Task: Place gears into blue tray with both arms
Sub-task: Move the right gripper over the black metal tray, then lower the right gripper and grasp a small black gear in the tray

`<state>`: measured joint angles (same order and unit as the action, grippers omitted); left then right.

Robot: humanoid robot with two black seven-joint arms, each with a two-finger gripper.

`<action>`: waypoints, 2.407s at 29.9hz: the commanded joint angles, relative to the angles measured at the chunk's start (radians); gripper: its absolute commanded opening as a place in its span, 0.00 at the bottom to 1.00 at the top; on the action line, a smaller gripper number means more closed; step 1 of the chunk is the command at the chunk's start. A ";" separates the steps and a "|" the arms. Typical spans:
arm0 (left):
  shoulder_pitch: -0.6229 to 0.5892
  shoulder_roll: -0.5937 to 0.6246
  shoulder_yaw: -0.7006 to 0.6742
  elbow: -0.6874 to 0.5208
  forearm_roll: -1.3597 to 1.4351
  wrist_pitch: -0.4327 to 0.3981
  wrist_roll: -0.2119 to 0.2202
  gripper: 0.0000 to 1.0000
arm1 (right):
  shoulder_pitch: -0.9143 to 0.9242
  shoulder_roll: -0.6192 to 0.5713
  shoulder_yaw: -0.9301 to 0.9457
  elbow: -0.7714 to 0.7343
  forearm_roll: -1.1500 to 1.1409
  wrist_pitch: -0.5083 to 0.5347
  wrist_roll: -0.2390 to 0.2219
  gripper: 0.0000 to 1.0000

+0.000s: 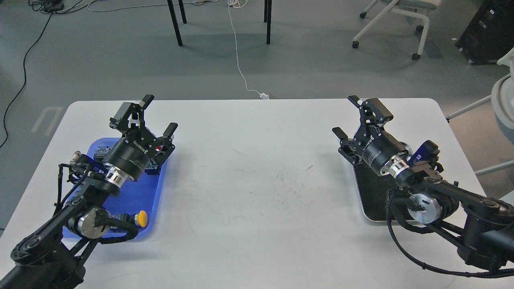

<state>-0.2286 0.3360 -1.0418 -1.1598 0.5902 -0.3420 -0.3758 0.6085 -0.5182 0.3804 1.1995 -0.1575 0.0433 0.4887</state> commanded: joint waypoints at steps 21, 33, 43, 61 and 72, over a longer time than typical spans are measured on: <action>-0.067 0.031 0.022 0.006 0.010 0.002 -0.002 0.98 | 0.056 -0.080 -0.026 0.012 -0.130 0.006 0.000 0.99; -0.046 0.028 0.022 -0.017 0.011 -0.002 -0.005 0.98 | 0.690 -0.278 -0.755 0.029 -0.715 0.038 0.000 0.99; -0.029 0.032 0.022 -0.051 0.011 0.000 -0.005 0.98 | 0.944 -0.160 -1.259 -0.161 -1.137 0.036 0.000 0.97; -0.020 0.031 0.022 -0.070 0.011 0.000 -0.005 0.98 | 0.751 0.035 -1.338 -0.368 -1.071 -0.030 0.000 0.77; 0.005 0.032 0.022 -0.070 0.011 0.000 -0.005 0.98 | 0.697 0.055 -1.335 -0.429 -1.053 -0.040 0.000 0.69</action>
<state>-0.2294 0.3677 -1.0201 -1.2306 0.6014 -0.3420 -0.3805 1.3149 -0.4632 -0.9565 0.7828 -1.2121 0.0092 0.4886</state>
